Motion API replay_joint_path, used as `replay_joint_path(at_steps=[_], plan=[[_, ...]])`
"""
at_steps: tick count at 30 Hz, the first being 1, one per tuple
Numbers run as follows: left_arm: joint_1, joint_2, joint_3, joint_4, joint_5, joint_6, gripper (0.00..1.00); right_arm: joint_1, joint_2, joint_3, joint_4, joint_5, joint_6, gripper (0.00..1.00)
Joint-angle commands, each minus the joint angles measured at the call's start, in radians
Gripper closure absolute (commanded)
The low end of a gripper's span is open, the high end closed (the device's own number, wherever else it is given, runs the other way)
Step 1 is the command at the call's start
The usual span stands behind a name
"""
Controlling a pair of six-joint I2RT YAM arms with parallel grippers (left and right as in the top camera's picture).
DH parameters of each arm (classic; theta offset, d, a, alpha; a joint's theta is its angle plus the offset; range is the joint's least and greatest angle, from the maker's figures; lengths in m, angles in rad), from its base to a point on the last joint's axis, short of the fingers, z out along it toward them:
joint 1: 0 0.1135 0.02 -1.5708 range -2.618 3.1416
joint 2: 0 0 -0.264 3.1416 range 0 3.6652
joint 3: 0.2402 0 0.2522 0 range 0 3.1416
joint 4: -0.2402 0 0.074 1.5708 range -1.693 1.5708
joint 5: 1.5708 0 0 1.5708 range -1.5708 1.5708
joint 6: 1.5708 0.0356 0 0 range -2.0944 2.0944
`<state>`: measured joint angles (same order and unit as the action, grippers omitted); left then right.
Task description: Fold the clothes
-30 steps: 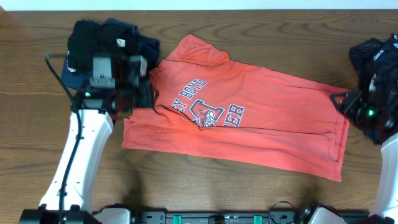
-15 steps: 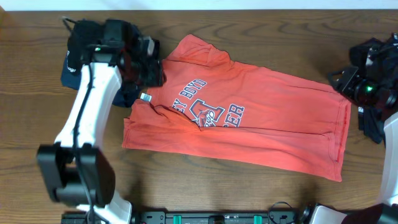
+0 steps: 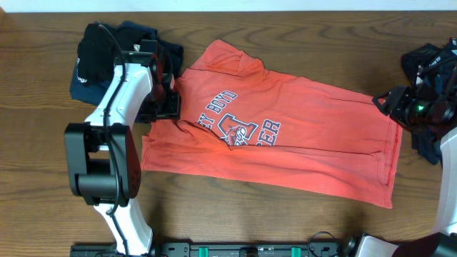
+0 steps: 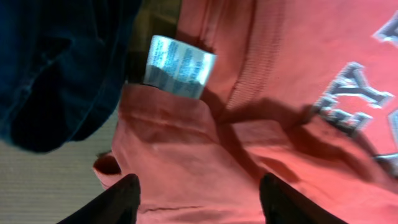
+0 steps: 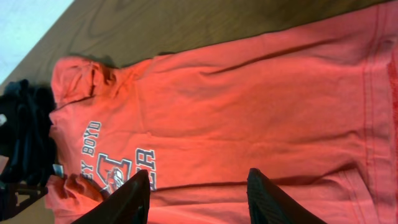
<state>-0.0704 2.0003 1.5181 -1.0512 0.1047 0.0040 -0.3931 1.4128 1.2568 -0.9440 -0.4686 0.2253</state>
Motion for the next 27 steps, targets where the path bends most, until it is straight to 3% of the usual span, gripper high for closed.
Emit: replay_joint_path(at_steps=[1,5,9,13,22,27], plan=[[-0.002,0.035,0.004,0.002,-0.047,0.043,0.42,0.009,0.0,0.013,-0.003,0.024,-0.018,0.51],[-0.002,0.055,0.004,0.013,-0.047,0.061,0.44,0.009,0.0,0.013,-0.004,0.024,-0.018,0.51],[-0.002,0.068,0.004,0.013,-0.047,0.066,0.64,0.009,0.0,0.013,-0.004,0.024,-0.018,0.51],[-0.003,0.066,0.005,0.01,-0.042,0.067,0.94,0.009,0.0,0.013,-0.003,0.024,-0.018,0.51],[-0.005,-0.043,0.031,-0.09,0.092,0.056,0.94,0.009,0.0,0.013,-0.003,0.024,-0.018,0.51],[-0.016,-0.1,0.031,-0.134,0.094,0.025,0.94,0.009,0.0,0.013,-0.003,0.024,-0.018,0.51]])
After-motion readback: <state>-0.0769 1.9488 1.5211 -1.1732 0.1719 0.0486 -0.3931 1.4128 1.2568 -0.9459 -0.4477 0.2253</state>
